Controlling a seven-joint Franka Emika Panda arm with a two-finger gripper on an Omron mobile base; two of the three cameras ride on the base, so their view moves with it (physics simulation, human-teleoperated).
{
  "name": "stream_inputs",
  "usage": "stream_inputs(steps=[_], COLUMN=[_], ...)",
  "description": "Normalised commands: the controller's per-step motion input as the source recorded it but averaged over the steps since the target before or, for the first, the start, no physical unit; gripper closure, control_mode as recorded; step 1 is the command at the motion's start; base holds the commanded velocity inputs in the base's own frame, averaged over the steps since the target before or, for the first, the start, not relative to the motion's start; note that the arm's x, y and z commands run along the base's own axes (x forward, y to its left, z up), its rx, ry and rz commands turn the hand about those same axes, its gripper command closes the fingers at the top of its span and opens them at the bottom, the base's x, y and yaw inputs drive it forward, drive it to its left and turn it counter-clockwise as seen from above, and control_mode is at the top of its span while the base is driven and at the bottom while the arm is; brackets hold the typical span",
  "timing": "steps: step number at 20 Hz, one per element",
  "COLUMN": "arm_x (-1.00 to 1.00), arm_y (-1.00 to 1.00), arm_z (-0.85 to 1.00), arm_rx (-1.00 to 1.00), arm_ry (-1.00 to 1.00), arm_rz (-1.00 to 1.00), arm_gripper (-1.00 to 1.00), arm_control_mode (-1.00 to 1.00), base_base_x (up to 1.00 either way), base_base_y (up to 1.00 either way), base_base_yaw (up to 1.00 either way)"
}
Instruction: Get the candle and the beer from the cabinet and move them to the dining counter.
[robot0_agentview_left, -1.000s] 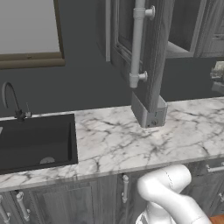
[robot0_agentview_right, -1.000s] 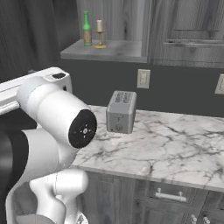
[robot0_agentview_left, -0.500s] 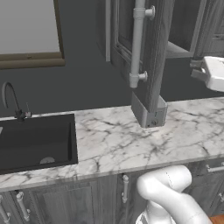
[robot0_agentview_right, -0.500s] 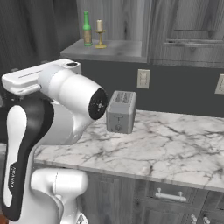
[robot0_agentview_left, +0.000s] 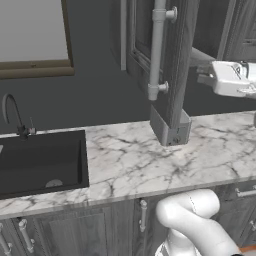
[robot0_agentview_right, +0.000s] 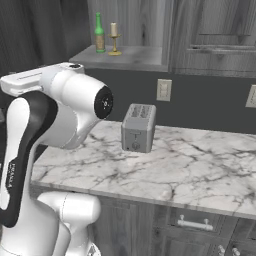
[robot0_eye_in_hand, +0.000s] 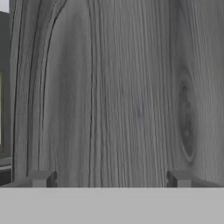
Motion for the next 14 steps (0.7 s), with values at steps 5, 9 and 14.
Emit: stream_inputs(steps=[5,9,14], arm_x=[0.02,0.06,0.03], arm_y=[0.56,0.41,0.40], arm_z=[0.00,0.00,0.00], arm_rx=[-0.02,0.00,0.00], arm_ry=[0.00,0.00,0.00], arm_rz=[0.00,0.01,0.01], arm_gripper=[-1.00,-1.00,-1.00], arm_control_mode=[-1.00,-1.00,-1.00], base_base_x=[0.00,0.00,0.00], base_base_y=[0.00,0.00,0.00], base_base_yaw=[0.00,0.00,0.00])
